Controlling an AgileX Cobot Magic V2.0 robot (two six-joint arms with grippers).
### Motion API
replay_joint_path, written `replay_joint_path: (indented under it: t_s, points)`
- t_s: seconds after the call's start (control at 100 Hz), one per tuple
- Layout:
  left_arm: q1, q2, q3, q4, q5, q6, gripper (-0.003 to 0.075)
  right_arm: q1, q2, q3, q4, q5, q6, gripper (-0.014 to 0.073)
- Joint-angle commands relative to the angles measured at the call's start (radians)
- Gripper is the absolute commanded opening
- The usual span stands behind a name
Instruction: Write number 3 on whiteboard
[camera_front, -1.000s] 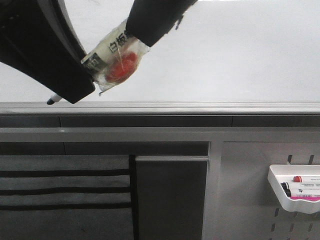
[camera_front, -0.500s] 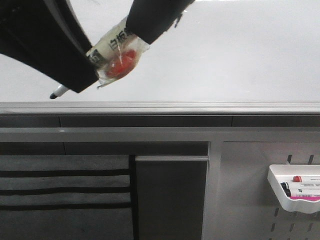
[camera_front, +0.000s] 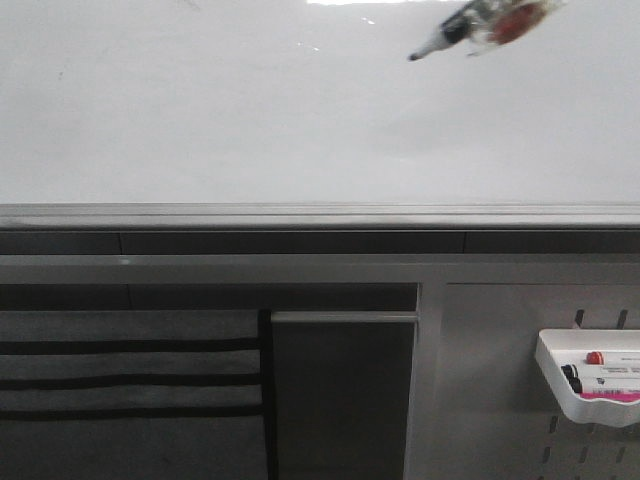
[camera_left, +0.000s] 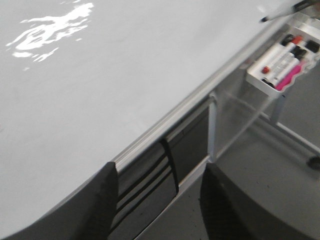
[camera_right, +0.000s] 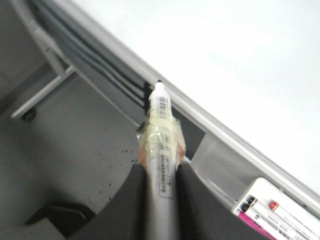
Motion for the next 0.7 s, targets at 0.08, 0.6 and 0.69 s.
replay_joint_path:
  t_s: [0.08, 0.6, 0.69]
  points:
    - [0.08, -0.118, 0.12, -0.096, -0.193, -0.052, 0.035, -0.056, -0.145, 0.144, 0.052, -0.194, 0.034, 0.0001]
    - [0.082, -0.129, 0.186, -0.101, -0.252, -0.049, 0.035, -0.056, 0.143, -0.206, 0.104, 0.036, -0.018, 0.0001]
    - [0.082, -0.129, 0.186, -0.101, -0.252, -0.049, 0.035, -0.056, 0.249, -0.337, 0.104, 0.145, -0.033, 0.0001]
